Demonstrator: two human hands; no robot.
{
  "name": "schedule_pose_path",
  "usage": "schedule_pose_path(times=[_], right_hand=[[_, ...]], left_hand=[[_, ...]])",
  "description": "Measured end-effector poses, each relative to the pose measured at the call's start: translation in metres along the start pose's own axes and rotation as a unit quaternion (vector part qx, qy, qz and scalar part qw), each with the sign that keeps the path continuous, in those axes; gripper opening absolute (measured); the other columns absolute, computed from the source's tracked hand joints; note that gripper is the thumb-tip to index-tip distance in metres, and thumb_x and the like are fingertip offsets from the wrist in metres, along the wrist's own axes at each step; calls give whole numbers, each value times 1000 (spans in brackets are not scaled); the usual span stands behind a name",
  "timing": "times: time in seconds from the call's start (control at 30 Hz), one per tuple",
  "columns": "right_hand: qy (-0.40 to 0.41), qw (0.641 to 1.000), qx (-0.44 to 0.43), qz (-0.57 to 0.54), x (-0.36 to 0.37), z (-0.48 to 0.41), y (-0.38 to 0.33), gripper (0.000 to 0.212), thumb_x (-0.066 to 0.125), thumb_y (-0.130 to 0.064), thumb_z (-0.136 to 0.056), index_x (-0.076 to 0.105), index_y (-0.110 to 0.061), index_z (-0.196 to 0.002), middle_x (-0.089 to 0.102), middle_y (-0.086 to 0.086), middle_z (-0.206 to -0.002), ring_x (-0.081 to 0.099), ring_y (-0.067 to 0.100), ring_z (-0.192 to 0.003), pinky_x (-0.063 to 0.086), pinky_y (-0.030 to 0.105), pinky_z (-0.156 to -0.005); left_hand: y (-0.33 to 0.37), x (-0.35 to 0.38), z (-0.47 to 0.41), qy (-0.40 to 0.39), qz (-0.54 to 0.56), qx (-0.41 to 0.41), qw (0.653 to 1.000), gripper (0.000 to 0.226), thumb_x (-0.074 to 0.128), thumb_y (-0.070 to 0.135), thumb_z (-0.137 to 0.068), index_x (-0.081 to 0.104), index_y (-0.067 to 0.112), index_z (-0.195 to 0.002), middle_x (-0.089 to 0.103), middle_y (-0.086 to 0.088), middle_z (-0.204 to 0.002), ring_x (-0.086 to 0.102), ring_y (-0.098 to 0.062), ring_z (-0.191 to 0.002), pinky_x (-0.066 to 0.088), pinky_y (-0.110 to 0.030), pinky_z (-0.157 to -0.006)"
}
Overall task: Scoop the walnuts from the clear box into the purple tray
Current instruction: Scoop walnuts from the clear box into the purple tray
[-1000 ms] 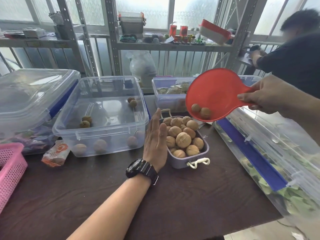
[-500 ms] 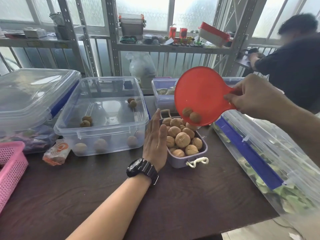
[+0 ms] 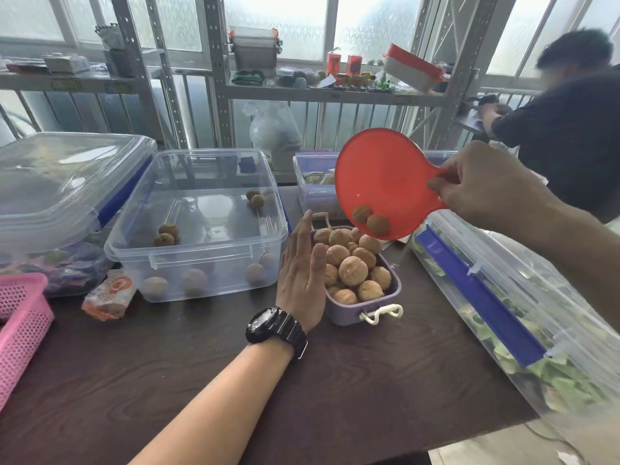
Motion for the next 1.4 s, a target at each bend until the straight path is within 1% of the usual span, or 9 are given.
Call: schedule_pose_path(times=[0.23, 0.4, 0.57, 0.63, 0.83, 1.0, 1.13, 1.33, 1.4], right_hand=[[-10, 1000, 2, 8, 0, 2, -3, 24, 59, -22, -90, 74, -5, -81, 70, 10, -69, 65, 25, -62, 56, 42, -68], [-6, 1000, 0, 15, -3, 6, -6, 23, 58, -23, -91, 74, -8, -82, 68, 7, -67, 63, 24, -61, 55, 41, -67], [14, 999, -11, 38, -4, 9, -10, 23, 56, -26, -91, 74, -14, -83, 60, 6, -65, 57, 25, -62, 46, 35, -64], [16, 998, -15, 54, -4, 8, -10, 24, 56, -27, -91, 73, -13, -83, 60, 8, -66, 57, 26, -61, 45, 34, -63], [25, 997, -20, 67, -4, 7, -11, 24, 56, -28, -92, 73, -12, -85, 62, 9, -70, 56, 27, -62, 42, 33, -63], [30, 997, -20, 74, -5, 8, -11, 24, 56, -27, -92, 72, -11, -83, 60, 6, -64, 53, 19, -56, 38, 31, -61], [30, 996, -20, 77, -5, 9, -10, 24, 56, -28, -92, 72, -12, -87, 59, 9, -67, 55, 28, -61, 40, 33, -63], [56, 993, -6, 99, -12, 9, -9, 23, 57, -28, -91, 72, -11, -90, 49, 6, -66, 45, 28, -59, 35, 32, -64], [61, 993, -3, 100, -15, 6, -10, 24, 56, -28, -91, 71, -10, -93, 53, 11, -72, 47, 30, -63, 36, 33, -65]], left_hand=[[-1, 0, 0, 0, 1, 0, 1000, 80, 2, 78, -85, 13, 39, -153, 16, 27, -153, 1, 27, -134, 6, -20, -116], [-2, 0, 0, -1, -2, 1, 1000, 66, 9, 67, -91, 12, 41, -152, 16, 28, -153, 2, 28, -133, 7, -21, -114], [-4, 1, -1, 11, -5, 9, 1000, 74, 4, 70, -91, 15, 35, -155, 23, 17, -158, 14, 7, -145, 16, -37, -122], [-5, 1, -1, 14, -4, 12, 1000, 72, 4, 68, -91, 15, 35, -155, 22, 20, -157, 15, 5, -146, 18, -42, -121], [-5, 1, -1, 16, 4, 15, 1000, 78, 0, 74, -88, 14, 36, -154, 20, 24, -154, 12, 10, -144, 16, -40, -122], [-4, 1, -1, 5, 1, 11, 1000, 79, 1, 73, -88, 14, 34, -155, 20, 23, -155, 16, 0, -148, 18, -43, -122], [-5, 2, -1, -9, 0, 2, 1000, 79, 1, 73, -88, 12, 35, -156, 18, 20, -158, 13, 0, -148, 16, -42, -122], [-7, 2, -2, 7, 29, -6, 1000, 88, -2, 77, -85, 17, 29, -156, 20, 13, -161, 13, 1, -148, 12, -38, -123], [-6, 1, -2, 20, 43, -4, 999, 90, -2, 77, -85, 22, 26, -155, 24, 11, -161, 16, 0, -148, 13, -36, -123]])
Point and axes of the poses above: each hand's wrist, its own z-axis away from the middle knuckle, its own x-axis out of the palm, y = z × x, the point moved 2 cm from there along -z, towards the middle knuckle
